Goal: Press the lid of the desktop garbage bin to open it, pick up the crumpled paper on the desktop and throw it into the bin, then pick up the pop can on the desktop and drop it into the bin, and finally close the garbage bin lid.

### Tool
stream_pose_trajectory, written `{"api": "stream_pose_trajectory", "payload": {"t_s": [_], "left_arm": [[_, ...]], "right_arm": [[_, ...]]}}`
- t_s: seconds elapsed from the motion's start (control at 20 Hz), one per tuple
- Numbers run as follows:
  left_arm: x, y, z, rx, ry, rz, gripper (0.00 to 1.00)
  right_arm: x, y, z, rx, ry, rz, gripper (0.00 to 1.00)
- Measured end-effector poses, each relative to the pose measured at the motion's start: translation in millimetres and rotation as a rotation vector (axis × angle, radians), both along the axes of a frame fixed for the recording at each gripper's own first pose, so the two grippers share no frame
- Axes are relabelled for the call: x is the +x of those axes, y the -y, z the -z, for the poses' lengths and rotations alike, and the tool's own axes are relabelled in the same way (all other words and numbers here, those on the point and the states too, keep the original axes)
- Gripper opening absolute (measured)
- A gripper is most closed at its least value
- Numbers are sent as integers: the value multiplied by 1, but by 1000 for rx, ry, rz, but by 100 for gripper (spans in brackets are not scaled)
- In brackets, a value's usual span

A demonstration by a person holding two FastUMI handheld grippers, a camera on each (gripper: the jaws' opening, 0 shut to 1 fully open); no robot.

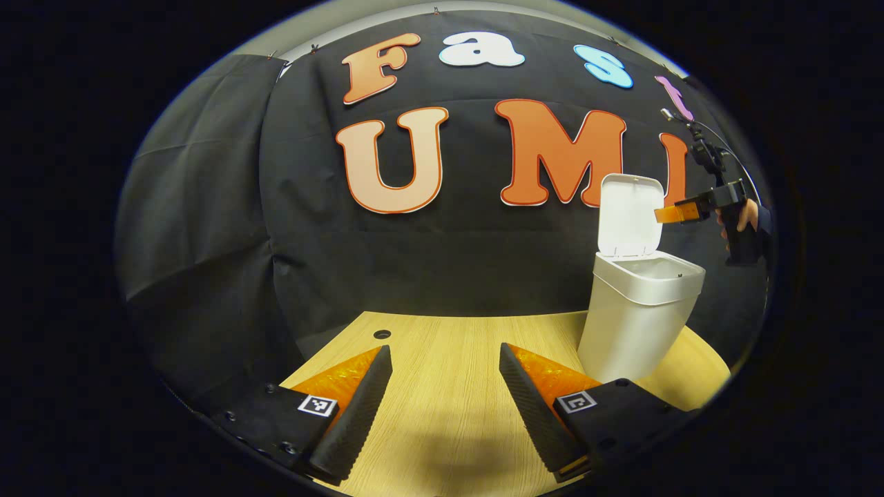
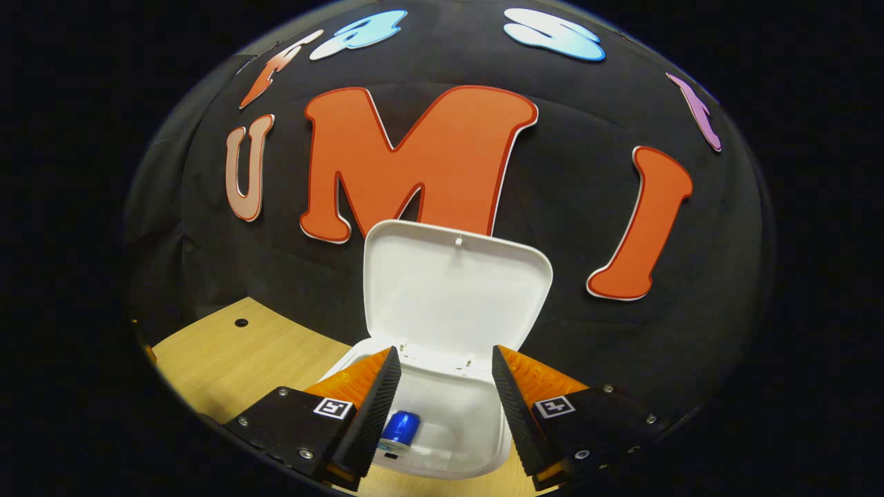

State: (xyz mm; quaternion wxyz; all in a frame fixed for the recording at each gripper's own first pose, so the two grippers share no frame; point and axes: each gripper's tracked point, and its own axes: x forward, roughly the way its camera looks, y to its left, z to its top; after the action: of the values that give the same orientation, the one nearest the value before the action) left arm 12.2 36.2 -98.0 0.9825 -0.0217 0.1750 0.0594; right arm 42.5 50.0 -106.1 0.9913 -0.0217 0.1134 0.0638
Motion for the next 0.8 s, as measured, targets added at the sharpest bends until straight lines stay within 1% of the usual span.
{"api": "stream_pose_trajectory", "payload": {"t_s": [0.25,0.45,0.55,0.7,0.8], "left_arm": [[-3,-4,7,-1,-13,-6,99],[-6,-13,12,8,-21,-25,100],[-9,-19,14,7,-24,-45,99],[-18,-34,20,-2,-35,-80,99],[-22,-42,24,-8,-45,-105,99]], "right_arm": [[19,13,-49,-24,90,23,80],[34,13,-78,10,113,18,79],[46,16,-90,6,127,23,79],[67,15,-101,14,137,29,79],[82,16,-95,18,106,52,79]]}}
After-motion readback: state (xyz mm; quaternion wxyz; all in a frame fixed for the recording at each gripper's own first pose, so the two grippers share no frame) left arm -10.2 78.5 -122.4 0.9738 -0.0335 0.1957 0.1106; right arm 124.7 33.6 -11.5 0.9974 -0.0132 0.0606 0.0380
